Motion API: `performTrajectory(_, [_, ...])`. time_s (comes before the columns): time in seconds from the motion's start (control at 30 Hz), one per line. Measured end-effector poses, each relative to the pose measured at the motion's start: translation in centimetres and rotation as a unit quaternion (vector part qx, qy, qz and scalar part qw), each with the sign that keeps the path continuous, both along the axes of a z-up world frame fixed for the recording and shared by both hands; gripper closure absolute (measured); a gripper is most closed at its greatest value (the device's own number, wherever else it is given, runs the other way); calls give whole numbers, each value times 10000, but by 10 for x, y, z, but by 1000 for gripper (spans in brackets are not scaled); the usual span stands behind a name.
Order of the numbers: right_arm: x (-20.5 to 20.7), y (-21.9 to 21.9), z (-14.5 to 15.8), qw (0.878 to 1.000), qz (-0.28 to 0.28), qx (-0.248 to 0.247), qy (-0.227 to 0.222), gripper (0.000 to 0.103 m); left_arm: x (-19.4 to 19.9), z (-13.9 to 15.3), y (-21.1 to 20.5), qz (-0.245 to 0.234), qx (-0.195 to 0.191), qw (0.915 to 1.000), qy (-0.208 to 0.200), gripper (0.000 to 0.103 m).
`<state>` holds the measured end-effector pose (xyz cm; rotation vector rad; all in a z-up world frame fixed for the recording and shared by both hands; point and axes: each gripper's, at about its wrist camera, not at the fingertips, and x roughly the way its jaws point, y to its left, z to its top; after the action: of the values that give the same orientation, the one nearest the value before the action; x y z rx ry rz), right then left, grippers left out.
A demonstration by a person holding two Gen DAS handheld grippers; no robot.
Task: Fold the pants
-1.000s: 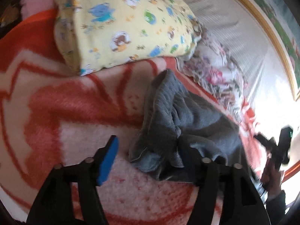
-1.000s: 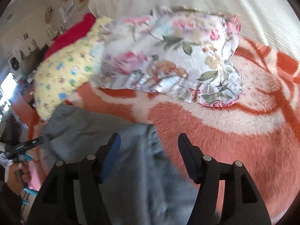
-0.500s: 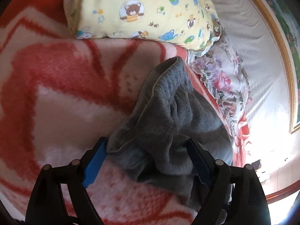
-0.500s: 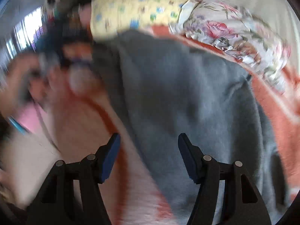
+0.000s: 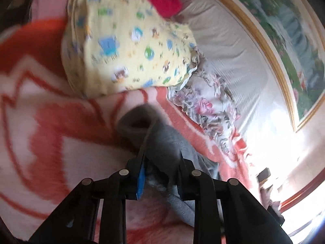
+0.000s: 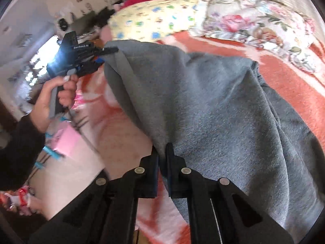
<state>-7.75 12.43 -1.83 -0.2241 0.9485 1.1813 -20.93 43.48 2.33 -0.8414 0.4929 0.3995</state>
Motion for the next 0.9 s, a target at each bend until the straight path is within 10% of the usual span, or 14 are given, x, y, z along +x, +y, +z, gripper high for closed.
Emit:
performTrajectory(0.1, [-2,9,-20,9991,31,-412,96,84,-3,-23,-2,-117,395,9962,762,79])
performTrajectory(0.23, [-1,8,-44,9990,-86,-323,307,76,-21,-66,10,42,-120,9948,1009,62])
performTrajectory(0.37, [-3,-15,-26,9991,-284,-71,293,69,-46,-50,6,532,-42,9942,938,32])
performTrajectory(0.53, [4,-74,-1,9959,-870,247,99,61,-46,-13,-21,662,316,9951,658,29])
performTrajectory(0.73, [15,-184,2,9764,-2148,209,20,61,42,28,-89,-774,622,9944,361,27])
performTrajectory(0.9, [28,-275,-1,9470,-3201,233,105,61,135,32,-175,-2396,839,9659,508,25])
